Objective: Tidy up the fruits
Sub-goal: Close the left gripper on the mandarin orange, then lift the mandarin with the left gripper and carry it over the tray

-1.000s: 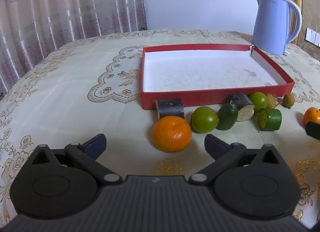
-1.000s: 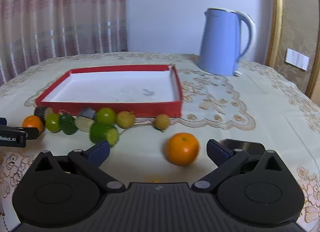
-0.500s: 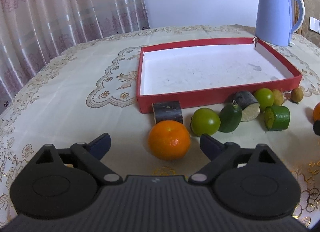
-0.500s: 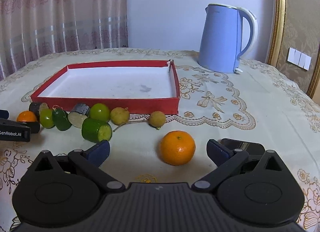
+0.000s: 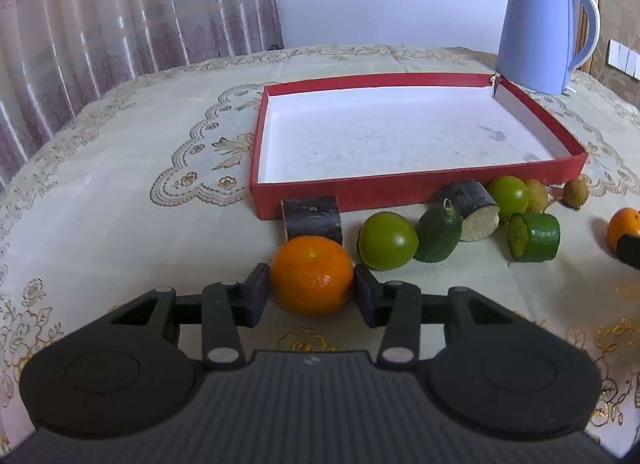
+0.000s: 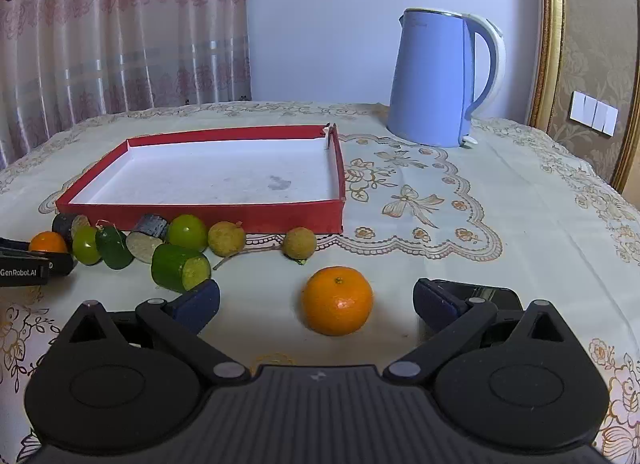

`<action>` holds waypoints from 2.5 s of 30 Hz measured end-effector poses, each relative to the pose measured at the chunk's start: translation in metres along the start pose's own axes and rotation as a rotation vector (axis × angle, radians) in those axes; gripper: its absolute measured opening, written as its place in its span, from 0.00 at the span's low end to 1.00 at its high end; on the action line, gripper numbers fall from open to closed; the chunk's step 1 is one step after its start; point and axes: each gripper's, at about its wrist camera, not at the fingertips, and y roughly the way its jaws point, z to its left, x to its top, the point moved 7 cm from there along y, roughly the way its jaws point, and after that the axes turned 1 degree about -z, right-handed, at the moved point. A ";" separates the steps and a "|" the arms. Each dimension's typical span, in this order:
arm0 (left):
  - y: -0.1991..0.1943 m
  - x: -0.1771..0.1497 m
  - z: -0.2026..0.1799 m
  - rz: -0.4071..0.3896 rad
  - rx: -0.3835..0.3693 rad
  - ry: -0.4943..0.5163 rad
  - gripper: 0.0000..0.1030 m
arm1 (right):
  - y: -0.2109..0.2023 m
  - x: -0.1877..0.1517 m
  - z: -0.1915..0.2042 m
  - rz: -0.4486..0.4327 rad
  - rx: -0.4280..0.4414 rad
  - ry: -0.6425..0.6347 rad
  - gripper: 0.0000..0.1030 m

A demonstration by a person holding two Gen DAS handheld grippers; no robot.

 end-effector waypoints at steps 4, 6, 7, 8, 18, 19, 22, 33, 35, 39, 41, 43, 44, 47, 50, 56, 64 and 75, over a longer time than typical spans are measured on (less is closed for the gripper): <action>-0.002 0.000 0.000 0.002 -0.005 -0.006 0.41 | -0.002 0.001 -0.004 -0.011 -0.010 -0.013 1.00; -0.005 0.001 0.001 -0.002 -0.008 -0.014 0.41 | -0.002 0.000 -0.006 -0.011 -0.010 -0.018 1.00; -0.007 0.002 0.002 -0.007 -0.008 -0.015 0.41 | -0.002 0.000 -0.007 -0.009 -0.011 -0.020 1.00; -0.009 0.003 0.002 -0.012 -0.007 -0.014 0.41 | -0.001 -0.001 -0.008 -0.006 -0.012 -0.024 1.00; -0.033 0.034 0.006 -0.071 0.014 -0.020 0.41 | 0.008 0.005 -0.014 -0.011 -0.024 -0.044 1.00; -0.035 0.038 0.005 -0.076 0.017 -0.017 0.41 | 0.010 0.006 -0.014 -0.011 -0.019 -0.048 1.00; -0.035 0.045 0.000 -0.080 0.021 -0.008 0.41 | 0.016 0.008 -0.015 0.001 -0.025 -0.058 1.00; -0.035 0.048 -0.016 -0.080 0.019 0.024 0.41 | 0.034 0.002 -0.021 0.074 0.024 -0.019 0.60; -0.034 0.048 -0.017 -0.082 0.021 0.027 0.41 | 0.033 0.003 -0.018 0.072 0.034 -0.026 0.53; -0.031 0.050 -0.017 -0.076 0.023 0.028 0.41 | 0.037 0.000 -0.013 0.106 0.047 -0.044 0.48; -0.029 0.049 -0.018 -0.071 0.027 0.028 0.41 | 0.040 -0.003 -0.012 0.119 0.048 -0.037 0.48; -0.027 0.049 -0.018 -0.067 0.027 0.027 0.41 | 0.040 -0.003 -0.013 0.115 0.052 -0.029 0.42; -0.026 0.048 -0.018 -0.065 0.027 0.027 0.41 | 0.040 -0.003 -0.013 0.114 0.053 -0.028 0.42; -0.026 0.048 -0.018 -0.066 0.026 0.026 0.41 | 0.040 -0.002 -0.015 0.117 0.060 -0.026 0.42; -0.025 0.049 -0.019 -0.063 0.027 0.026 0.41 | 0.037 0.001 -0.017 0.102 0.058 -0.011 0.42; -0.024 0.057 -0.019 -0.069 0.033 0.024 0.41 | 0.021 0.023 -0.017 0.033 0.064 -0.013 0.42; -0.014 0.078 -0.016 -0.072 0.067 0.014 0.41 | 0.004 0.054 -0.006 -0.048 0.084 -0.031 0.42; 0.012 0.095 -0.015 -0.057 0.117 0.013 0.41 | 0.002 0.065 0.003 -0.070 0.096 -0.048 0.42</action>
